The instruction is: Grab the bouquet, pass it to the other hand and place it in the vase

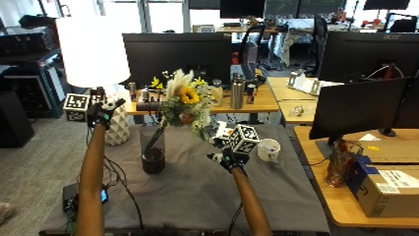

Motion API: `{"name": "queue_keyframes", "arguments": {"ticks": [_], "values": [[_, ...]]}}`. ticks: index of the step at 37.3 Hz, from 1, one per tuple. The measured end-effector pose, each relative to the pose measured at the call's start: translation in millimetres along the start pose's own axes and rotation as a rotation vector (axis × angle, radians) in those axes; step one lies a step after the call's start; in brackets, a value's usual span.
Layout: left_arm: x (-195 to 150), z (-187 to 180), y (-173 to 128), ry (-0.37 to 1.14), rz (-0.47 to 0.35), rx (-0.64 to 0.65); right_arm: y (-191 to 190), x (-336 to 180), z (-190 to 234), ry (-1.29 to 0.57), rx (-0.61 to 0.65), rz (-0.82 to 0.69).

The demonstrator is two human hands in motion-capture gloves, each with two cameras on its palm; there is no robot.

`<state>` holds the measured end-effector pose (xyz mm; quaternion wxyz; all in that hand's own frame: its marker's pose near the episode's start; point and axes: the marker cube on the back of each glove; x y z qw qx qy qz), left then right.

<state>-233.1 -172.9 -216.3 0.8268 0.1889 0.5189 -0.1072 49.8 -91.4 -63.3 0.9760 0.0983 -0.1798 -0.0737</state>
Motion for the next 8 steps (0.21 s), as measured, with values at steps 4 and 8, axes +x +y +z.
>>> {"name": "queue_keyframes", "arguments": {"ticks": [4, 8], "values": [[9.6, -1.1, 6.7, -0.015, 0.028, -0.008, -4.7, 1.2, 2.5, -0.003, 0.018, 0.002], [4.1, -3.3, 1.7, -0.038, 0.066, -0.023, -7.6, 2.9, 3.9, -0.009, 0.026, 0.004]]}}
